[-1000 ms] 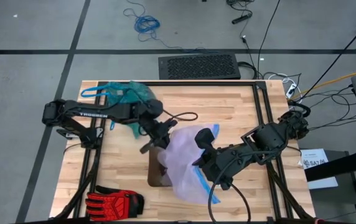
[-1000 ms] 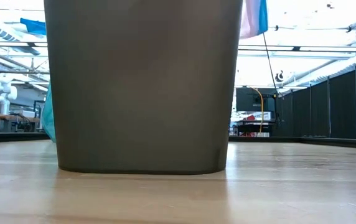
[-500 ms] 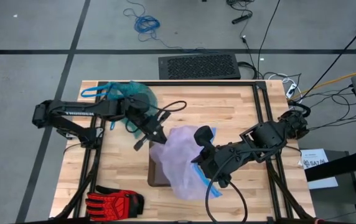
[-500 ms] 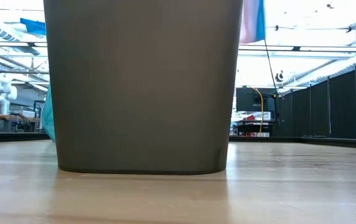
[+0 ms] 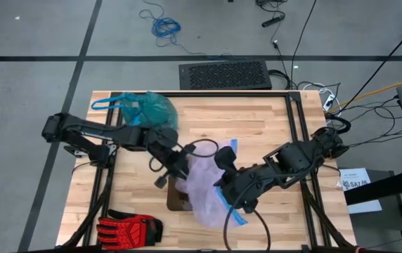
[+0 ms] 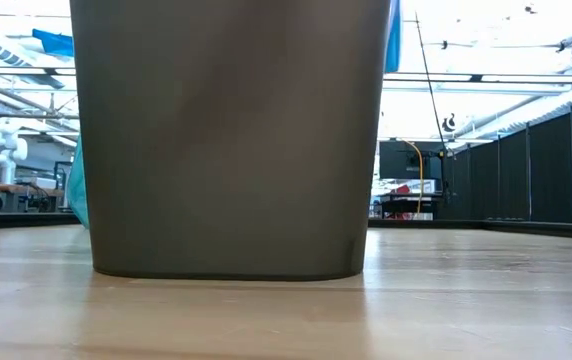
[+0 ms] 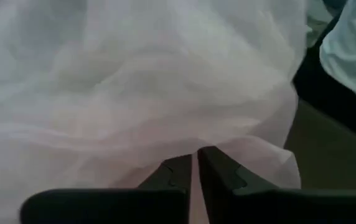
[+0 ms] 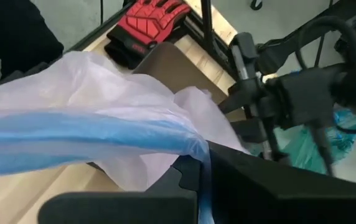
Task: Place trash/remove bag and relplace
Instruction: Insert the trash bag into the trash bin
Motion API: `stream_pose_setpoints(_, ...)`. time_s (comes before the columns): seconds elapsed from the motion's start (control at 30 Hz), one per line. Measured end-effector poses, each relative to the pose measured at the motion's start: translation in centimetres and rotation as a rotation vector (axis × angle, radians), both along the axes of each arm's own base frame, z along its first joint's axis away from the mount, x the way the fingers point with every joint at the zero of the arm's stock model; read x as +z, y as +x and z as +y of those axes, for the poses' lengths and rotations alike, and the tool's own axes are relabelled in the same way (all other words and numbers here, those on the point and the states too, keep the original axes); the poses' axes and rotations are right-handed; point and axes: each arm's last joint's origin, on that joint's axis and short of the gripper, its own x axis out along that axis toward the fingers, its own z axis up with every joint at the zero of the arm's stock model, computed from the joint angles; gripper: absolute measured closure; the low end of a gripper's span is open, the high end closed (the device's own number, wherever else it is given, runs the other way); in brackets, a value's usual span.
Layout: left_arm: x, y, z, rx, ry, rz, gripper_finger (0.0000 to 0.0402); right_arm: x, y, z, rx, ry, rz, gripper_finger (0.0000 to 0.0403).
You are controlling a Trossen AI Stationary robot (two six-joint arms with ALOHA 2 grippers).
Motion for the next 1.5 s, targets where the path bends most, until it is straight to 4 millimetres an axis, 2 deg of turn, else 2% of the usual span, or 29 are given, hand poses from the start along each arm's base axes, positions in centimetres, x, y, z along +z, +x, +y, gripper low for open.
stream_pose_setpoints(0.13,-0.9,0.7,-0.7,0.023,0.033,0.031,0.0341,-0.7,0.6,0.1,-0.001,-0.015,0.022,0.0403)
stream_pose_setpoints(0.3,0.8,0.3,-1.2,0.138,0.146,-0.059,0.0328,-0.9,0.7,-0.1,-0.011,-0.019,0.036,0.0403)
stream_pose_setpoints(0.43,1.2,-0.2,-1.7,0.144,0.159,-0.074,0.0327,-0.9,0.7,-0.1,-0.01,-0.017,0.037,0.0403)
stream_pose_setpoints(0.57,-0.3,0.3,-2.4,0.178,0.192,0.014,0.0343,-1.0,1.2,-0.3,-0.012,-0.018,0.028,0.0403)
stream_pose_setpoints(0.67,-2.4,1.1,-3.0,0.203,0.205,0.103,0.0371,-1.2,1.9,-0.5,0.001,-0.022,0.021,0.0403)
stream_pose_setpoints(0.73,-2.9,1.8,-3.1,0.243,0.207,0.11,0.0392,-1.2,2.2,-0.6,0.015,-0.014,0.016,0.0403)
stream_pose_setpoints(0.87,-3.8,2.4,-3.1,0.302,0.197,0.143,0.0399,-1.0,2.5,-0.9,0.029,-0.005,-0.008,0.0403)
stream_pose_setpoints(0.97,-3.5,2.4,-3.0,0.319,0.203,0.122,0.04,-0.8,2.8,-0.8,0.047,-0.012,-0.038,0.0403)
stream_pose_setpoints(1.23,-0.6,1.0,-2.6,0.36,0.202,-0.003,0.04,-0.6,2.9,-0.8,0.078,-0.038,-0.066,0.0403)
stream_pose_setpoints(1.3,-0.6,0.9,-2.8,0.342,0.195,0.0,0.0396,-0.6,2.9,-0.8,0.081,-0.041,-0.066,0.0403)
stream_pose_setpoints(1.5,-0.7,0.7,-3.4,0.32,0.181,0.014,0.0332,-0.6,2.9,-0.8,0.081,-0.043,-0.063,0.0403)
